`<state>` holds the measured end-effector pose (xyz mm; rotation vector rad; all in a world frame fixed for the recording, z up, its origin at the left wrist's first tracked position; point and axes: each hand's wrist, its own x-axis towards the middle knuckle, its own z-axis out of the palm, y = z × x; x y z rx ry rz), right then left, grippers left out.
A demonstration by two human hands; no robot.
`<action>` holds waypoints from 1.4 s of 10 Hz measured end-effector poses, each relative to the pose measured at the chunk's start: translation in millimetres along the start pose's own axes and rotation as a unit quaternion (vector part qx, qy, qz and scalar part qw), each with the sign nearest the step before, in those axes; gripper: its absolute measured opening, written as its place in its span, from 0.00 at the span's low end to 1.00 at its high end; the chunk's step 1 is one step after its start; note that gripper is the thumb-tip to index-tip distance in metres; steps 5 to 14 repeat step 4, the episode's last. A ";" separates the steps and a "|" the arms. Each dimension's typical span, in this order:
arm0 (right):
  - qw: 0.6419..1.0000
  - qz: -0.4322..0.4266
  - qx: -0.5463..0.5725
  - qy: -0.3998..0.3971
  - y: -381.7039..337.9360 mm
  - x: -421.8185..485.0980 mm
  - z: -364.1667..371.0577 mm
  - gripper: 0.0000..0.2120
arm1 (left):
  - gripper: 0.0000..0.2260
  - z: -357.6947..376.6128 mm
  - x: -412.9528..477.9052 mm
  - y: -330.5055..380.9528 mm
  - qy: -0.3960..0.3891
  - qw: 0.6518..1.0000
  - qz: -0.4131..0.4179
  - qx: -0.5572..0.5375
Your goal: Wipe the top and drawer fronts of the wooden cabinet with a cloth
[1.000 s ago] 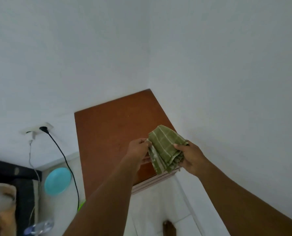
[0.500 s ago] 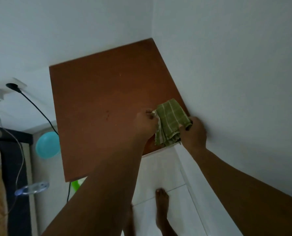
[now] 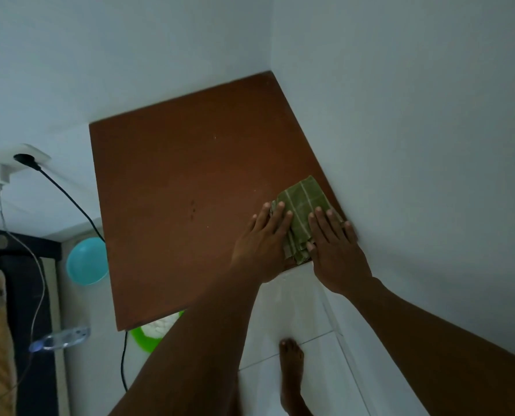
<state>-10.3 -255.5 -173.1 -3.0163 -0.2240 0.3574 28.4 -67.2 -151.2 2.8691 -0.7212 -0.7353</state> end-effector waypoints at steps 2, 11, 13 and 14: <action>0.997 -0.010 0.001 -0.072 3.6 5.9 -13.7 0.34 | 0.44 -4.8 4.2 3.6 -0.021 1.000 -0.013 -0.005; 0.996 -0.042 0.003 -0.080 -7.9 19.3 -92.6 0.37 | 0.32 -73.2 -18.8 -2.6 0.008 0.999 -0.032 0.006; 0.996 -0.042 0.003 -0.080 -7.9 19.3 -92.6 0.37 | 0.32 -73.2 -18.8 -2.6 0.008 0.999 -0.032 0.006; 0.996 -0.042 0.003 -0.080 -7.9 19.3 -92.6 0.37 | 0.32 -73.2 -18.8 -2.6 0.008 0.999 -0.032 0.006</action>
